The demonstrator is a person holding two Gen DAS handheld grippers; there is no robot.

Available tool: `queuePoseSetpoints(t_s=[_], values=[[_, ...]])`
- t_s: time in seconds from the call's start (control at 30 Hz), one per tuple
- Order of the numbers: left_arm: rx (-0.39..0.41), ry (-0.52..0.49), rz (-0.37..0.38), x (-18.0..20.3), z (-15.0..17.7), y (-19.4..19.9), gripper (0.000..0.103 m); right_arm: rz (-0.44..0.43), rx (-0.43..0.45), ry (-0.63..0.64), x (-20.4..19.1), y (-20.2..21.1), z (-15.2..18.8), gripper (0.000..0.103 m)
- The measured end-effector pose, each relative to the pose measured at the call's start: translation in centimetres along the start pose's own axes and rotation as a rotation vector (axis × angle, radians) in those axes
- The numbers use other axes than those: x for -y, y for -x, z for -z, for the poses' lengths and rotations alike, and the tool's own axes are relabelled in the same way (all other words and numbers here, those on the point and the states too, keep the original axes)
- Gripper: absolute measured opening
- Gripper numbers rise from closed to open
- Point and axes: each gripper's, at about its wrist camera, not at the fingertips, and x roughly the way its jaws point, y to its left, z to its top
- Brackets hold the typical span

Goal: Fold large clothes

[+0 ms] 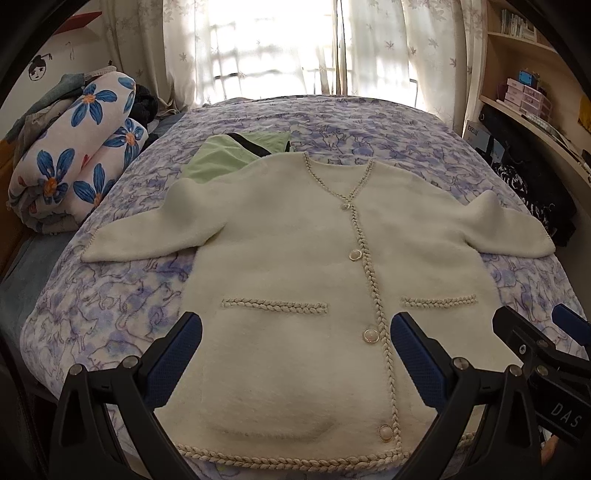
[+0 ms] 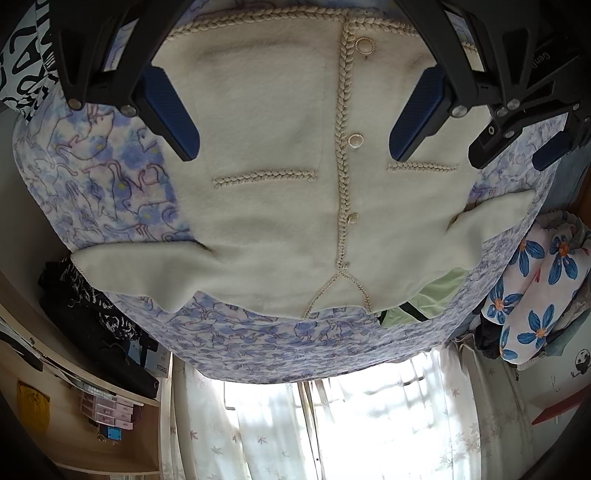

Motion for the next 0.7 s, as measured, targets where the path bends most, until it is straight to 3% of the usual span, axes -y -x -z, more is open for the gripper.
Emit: queuePoseSetpoints(t_s=[0.7], values=[[-0.007, -0.009, -0.012, -0.05, 0.01, -0.26, 0.100, 0.004, 0.000, 0.004, 0.00, -0.22, 0.28, 0.103]])
